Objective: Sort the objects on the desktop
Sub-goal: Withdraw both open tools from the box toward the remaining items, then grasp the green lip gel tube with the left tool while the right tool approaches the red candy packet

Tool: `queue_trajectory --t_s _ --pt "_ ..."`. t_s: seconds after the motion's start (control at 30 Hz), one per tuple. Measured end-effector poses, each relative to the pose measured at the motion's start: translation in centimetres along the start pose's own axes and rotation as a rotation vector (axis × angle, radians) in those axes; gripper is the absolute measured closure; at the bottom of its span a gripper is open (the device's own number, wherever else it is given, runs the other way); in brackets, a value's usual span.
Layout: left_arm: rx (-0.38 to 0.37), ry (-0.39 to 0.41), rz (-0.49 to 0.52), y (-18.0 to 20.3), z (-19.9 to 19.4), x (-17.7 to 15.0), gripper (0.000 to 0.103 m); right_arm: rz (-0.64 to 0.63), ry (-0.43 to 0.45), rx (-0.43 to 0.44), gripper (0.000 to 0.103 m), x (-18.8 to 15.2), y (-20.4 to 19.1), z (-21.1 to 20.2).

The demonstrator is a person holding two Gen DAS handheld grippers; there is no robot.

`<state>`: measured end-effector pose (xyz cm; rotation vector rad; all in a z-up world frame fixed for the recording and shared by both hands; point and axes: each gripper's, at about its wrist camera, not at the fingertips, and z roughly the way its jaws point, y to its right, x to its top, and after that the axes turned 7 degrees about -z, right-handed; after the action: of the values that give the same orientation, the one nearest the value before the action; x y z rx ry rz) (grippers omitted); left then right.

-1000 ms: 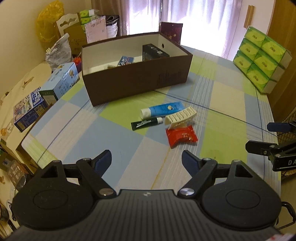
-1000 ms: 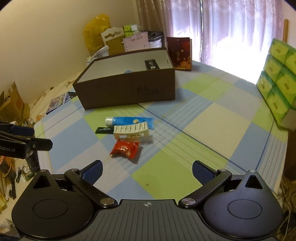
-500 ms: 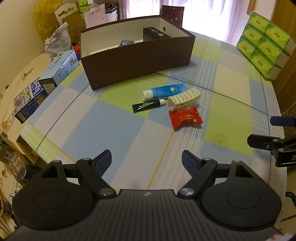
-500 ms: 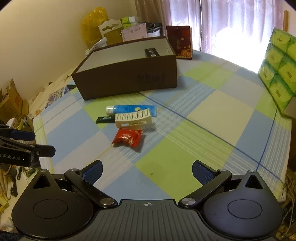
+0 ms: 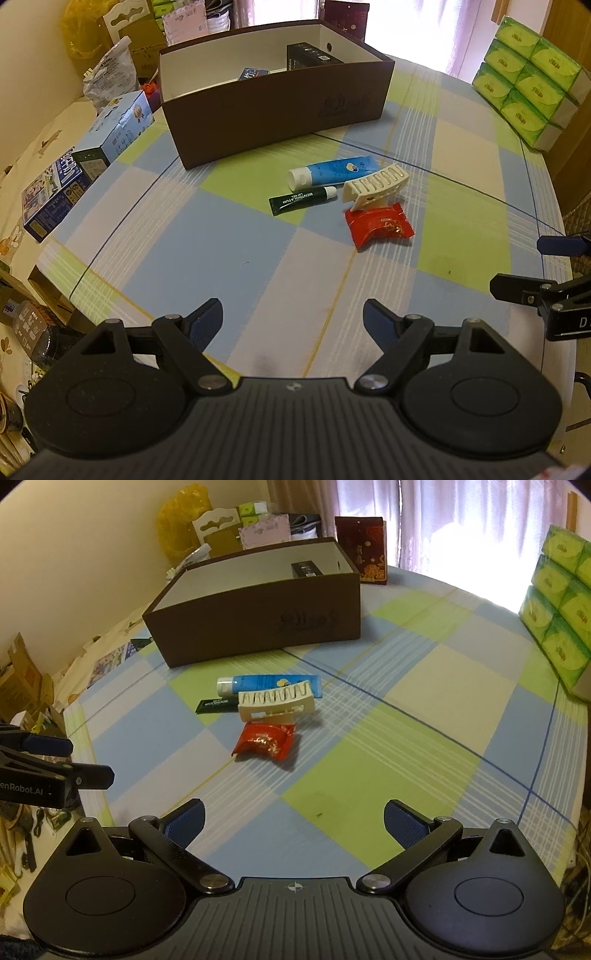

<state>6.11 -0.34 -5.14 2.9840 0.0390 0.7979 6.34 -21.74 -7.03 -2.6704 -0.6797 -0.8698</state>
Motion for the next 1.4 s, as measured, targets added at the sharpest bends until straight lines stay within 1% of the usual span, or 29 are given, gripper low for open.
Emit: queue_trajectory --t_s 0.13,0.27,0.4,0.73,0.87,1.0,1.17,1.4 --pt "-0.02 0.01 0.015 -0.7 0.4 0.3 0.023 0.026 -0.002 -0.011 0.003 -0.1 -0.5 0.5" --pt "-0.025 0.031 0.054 -1.4 1.1 0.6 0.023 0.055 -0.004 -0.018 0.003 0.0 -1.0 1.2" --pt "-0.036 0.032 0.085 -2.2 2.2 1.4 0.023 0.083 -0.011 -0.026 0.003 0.1 -1.6 2.3" --pt "-0.086 0.008 0.158 -3.8 5.9 4.0 0.023 0.15 -0.023 -0.054 0.003 0.5 -2.6 6.5" --pt "-0.106 -0.007 0.192 -4.2 7.7 5.1 0.025 0.148 -0.003 -0.059 0.003 1.1 -3.0 8.1" --pt "-0.136 -0.02 0.226 -4.5 9.4 6.2 0.026 0.123 0.011 -0.095 0.004 2.1 -3.5 9.4" --pt "-0.164 -0.029 0.286 -4.6 11.2 7.4 0.029 0.103 0.013 -0.125 0.016 3.1 -4.1 11.3" --pt "-0.202 -0.043 0.36 -4.5 13.2 8.7 0.031 0.079 -0.006 -0.17 0.028 4.0 -4.9 13.8"
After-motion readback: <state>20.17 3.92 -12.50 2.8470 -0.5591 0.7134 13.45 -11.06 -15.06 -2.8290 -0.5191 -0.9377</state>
